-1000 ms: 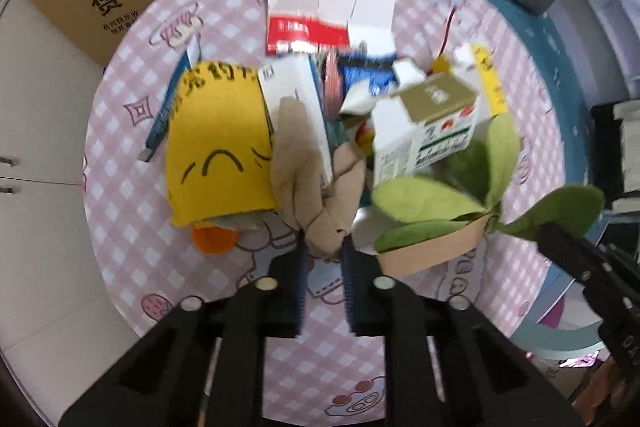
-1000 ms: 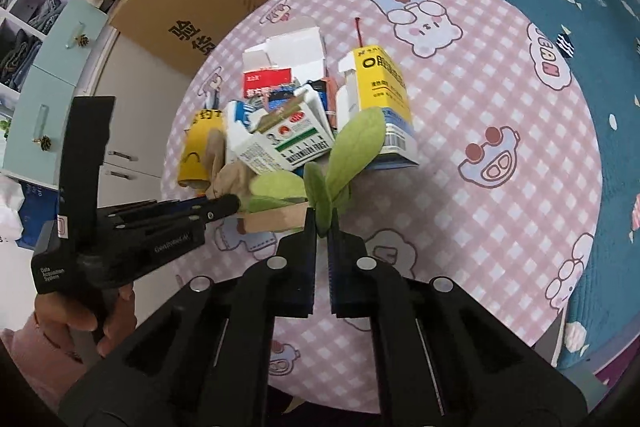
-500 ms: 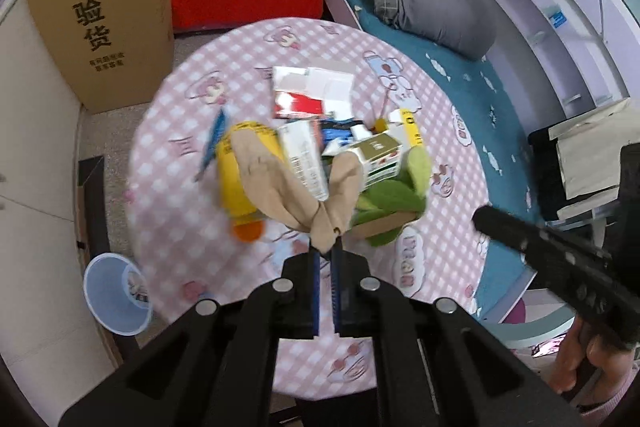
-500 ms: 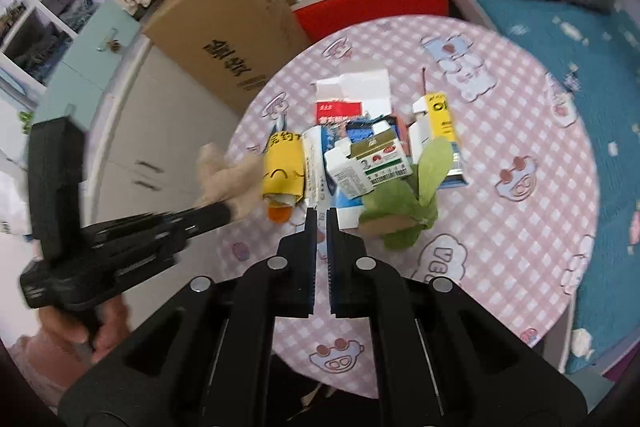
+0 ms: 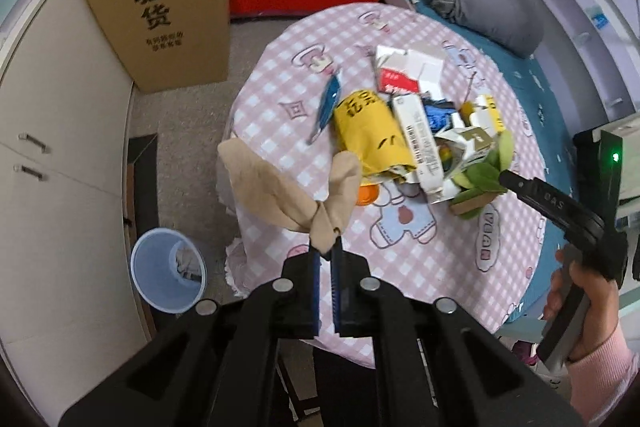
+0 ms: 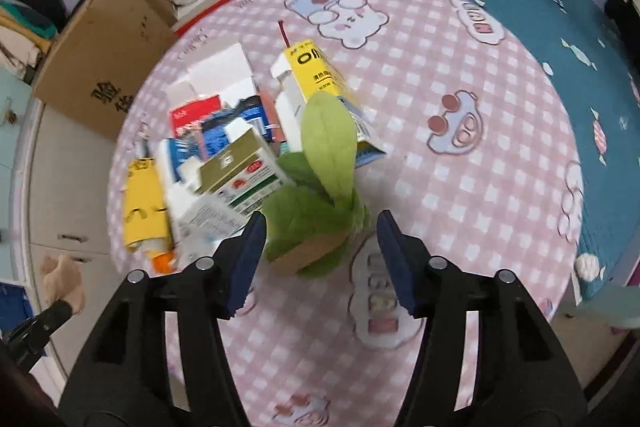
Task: Collect trash
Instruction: 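Carry both items to the bin while the left tool opens, dropping the tan paper in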
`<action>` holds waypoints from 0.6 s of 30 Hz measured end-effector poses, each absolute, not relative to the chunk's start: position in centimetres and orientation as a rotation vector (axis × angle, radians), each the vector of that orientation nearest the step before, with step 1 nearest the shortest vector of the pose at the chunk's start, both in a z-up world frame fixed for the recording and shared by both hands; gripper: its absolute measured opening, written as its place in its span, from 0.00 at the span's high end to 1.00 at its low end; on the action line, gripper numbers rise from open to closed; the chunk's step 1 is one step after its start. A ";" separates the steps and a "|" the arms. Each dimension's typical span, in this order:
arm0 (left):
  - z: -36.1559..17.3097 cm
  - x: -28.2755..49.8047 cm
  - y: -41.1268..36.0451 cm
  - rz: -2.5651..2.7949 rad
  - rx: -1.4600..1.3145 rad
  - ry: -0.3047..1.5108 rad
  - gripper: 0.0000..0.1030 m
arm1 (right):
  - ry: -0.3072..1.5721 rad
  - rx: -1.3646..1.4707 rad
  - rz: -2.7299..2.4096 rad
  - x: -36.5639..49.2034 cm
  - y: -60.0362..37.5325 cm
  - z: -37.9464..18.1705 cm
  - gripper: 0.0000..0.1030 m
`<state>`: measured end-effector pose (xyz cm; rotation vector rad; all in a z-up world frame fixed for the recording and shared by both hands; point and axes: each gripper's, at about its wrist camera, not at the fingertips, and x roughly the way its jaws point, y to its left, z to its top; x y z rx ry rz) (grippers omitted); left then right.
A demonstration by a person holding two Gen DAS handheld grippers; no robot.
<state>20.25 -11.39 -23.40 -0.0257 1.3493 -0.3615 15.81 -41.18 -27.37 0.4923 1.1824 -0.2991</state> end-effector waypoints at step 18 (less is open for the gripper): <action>-21.4 20.4 -10.3 -0.447 -0.049 1.284 0.96 | 1.077 0.435 -0.108 13.2 -35.3 -17.9 0.95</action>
